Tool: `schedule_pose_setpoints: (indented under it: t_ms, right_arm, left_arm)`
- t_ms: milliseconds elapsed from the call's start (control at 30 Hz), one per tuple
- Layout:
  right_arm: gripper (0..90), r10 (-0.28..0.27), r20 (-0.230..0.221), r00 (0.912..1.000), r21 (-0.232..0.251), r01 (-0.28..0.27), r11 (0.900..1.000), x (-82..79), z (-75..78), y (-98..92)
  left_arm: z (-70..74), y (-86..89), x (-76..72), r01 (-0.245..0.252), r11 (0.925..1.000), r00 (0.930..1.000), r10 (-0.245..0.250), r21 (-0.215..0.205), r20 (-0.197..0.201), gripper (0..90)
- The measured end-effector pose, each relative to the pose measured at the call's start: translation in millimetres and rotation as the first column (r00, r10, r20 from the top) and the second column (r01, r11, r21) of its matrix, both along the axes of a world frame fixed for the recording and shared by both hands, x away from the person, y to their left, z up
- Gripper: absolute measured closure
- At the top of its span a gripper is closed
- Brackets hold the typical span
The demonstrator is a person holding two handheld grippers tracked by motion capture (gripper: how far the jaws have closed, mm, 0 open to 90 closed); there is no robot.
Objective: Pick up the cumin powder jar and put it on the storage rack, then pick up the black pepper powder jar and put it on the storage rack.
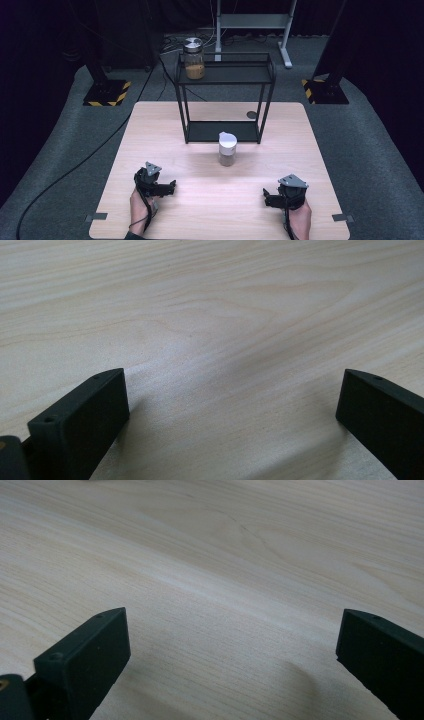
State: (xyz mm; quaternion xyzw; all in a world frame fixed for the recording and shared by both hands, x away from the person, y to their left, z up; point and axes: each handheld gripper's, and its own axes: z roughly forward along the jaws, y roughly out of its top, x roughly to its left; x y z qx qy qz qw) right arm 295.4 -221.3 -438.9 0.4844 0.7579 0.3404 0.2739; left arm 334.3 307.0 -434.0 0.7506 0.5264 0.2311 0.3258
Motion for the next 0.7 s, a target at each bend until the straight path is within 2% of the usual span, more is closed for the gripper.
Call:
schedule_pose_setpoints:
  t_ms: [700]
  right_arm:
    - [0.1, -0.026, -0.005, 0.9997, -0.005, 0.026, 1.000, 0.4, 0.6, 3.2]
  left_arm:
    - [-0.2, -1.5, -0.9, -0.001, 1.0000, 1.0000, 0.001, 0.004, 0.004, 0.2]
